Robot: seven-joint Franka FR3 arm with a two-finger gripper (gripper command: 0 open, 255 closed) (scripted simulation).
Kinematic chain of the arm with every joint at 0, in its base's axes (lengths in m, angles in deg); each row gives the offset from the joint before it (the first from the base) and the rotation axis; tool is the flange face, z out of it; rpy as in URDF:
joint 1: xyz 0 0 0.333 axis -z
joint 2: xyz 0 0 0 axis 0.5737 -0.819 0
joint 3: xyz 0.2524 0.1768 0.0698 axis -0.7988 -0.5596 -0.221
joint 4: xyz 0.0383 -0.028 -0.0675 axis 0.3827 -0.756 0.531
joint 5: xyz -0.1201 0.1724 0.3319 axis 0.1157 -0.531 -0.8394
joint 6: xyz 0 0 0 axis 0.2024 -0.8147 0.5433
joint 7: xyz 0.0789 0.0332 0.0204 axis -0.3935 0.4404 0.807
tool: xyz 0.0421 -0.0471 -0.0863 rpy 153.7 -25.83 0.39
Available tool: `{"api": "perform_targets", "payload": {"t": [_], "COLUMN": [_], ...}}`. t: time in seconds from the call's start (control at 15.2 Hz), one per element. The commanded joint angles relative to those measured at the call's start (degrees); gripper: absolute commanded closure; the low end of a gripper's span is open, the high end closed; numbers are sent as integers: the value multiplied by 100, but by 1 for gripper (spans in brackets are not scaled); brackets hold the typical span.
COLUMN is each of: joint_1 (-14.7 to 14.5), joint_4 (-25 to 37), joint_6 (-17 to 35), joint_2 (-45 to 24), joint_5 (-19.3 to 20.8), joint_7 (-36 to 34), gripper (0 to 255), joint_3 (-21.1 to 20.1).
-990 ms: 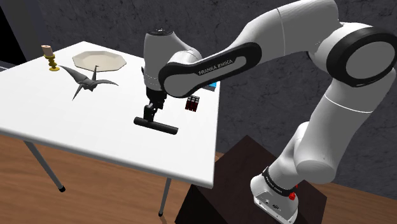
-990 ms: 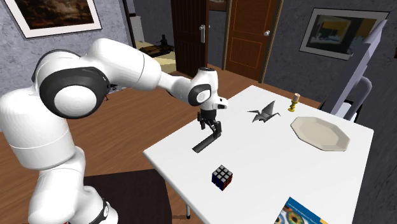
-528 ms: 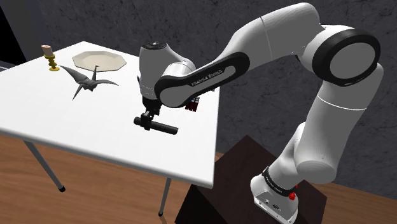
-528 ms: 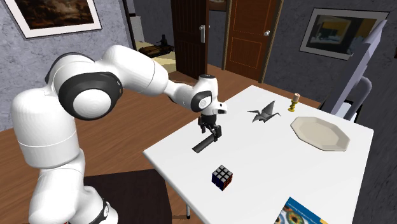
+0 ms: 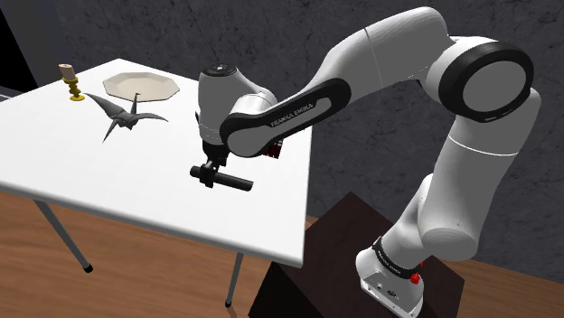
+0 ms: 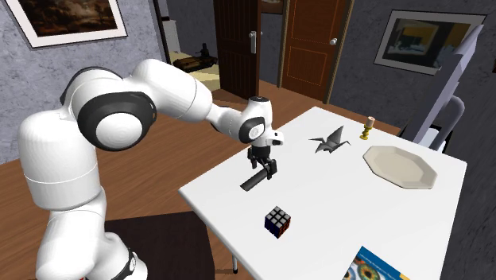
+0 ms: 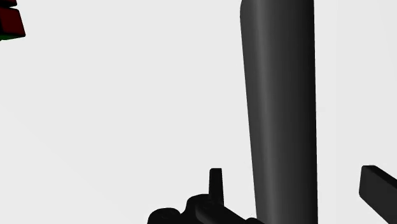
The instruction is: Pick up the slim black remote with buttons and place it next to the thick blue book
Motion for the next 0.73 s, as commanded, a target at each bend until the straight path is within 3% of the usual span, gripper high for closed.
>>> {"api": "perform_targets", "payload": {"t": [0.0,0.07,0.66], "joint_1": [0,0,1], "joint_4": [0,0,0], "joint_6": [0,0,1], "joint_2": [0,0,0], "joint_5": [0,0,1], "joint_7": [0,0,-1], "gripper": [0,255,255], "joint_3": [0,0,-1]}}
